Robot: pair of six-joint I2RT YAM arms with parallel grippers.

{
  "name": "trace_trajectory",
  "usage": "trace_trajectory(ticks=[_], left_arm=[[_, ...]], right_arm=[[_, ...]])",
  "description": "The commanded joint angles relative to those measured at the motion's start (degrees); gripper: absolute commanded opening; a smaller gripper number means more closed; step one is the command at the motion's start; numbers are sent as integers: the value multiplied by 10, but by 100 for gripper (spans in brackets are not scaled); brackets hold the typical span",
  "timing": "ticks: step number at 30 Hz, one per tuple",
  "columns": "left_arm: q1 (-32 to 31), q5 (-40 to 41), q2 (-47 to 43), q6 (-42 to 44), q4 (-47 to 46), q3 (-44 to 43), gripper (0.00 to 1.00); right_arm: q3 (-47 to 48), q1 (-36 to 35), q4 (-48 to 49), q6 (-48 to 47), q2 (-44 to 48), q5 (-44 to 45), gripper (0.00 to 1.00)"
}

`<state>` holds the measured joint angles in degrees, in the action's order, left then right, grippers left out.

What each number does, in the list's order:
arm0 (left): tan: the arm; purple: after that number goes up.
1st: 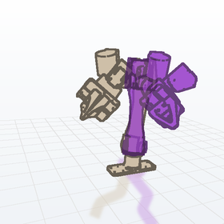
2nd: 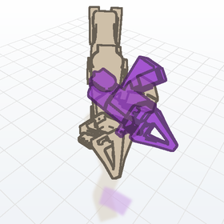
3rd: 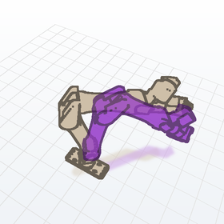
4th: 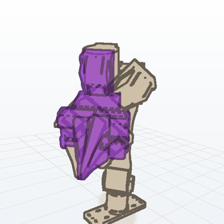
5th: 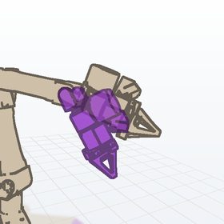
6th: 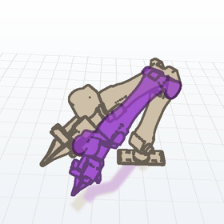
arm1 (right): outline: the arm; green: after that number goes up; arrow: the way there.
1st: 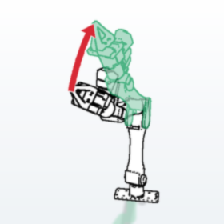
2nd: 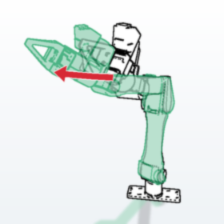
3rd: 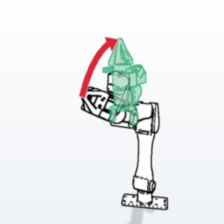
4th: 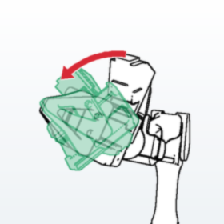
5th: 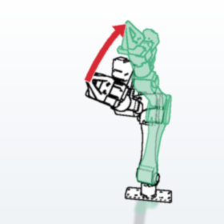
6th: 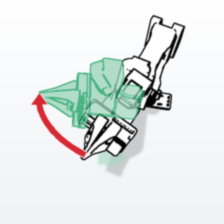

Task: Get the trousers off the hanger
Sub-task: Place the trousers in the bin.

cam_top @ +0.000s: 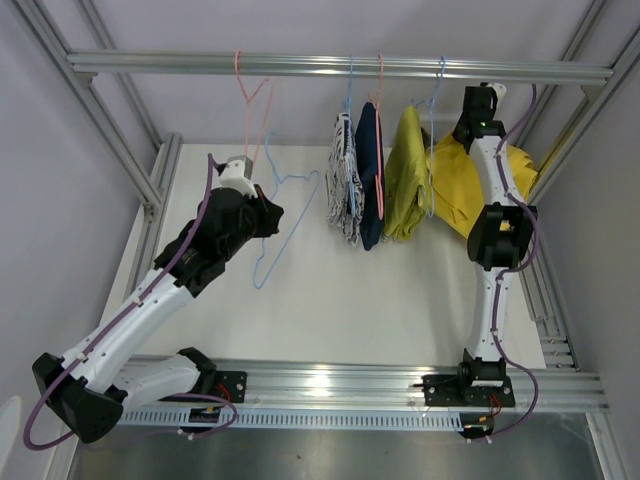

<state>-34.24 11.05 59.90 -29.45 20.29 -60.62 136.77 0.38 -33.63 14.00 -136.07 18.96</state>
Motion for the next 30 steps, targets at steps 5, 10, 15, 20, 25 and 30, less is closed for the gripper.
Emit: trace_trajectory(ticks=[5, 10, 15, 20, 25, 30], left_arm=[[4, -21, -4, 4, -13, -28, 1], [4, -24, -7, 4, -13, -30, 1], [4, -23, -9, 6, -12, -30, 1], [4, -22, -8, 7, -12, -30, 1], [4, -28, -9, 6, -14, -31, 1], [4, -29, -10, 6, -14, -32, 1]], right_arm=[[79, 21, 132, 14, -40, -59, 0], [82, 20, 183, 6, -66, -67, 0], [97, 21, 213, 21, -81, -91, 0], [99, 20, 256, 40, -89, -113, 0], [103, 20, 283, 43, -92, -118, 0], [104, 23, 289, 56, -99, -132, 0]])
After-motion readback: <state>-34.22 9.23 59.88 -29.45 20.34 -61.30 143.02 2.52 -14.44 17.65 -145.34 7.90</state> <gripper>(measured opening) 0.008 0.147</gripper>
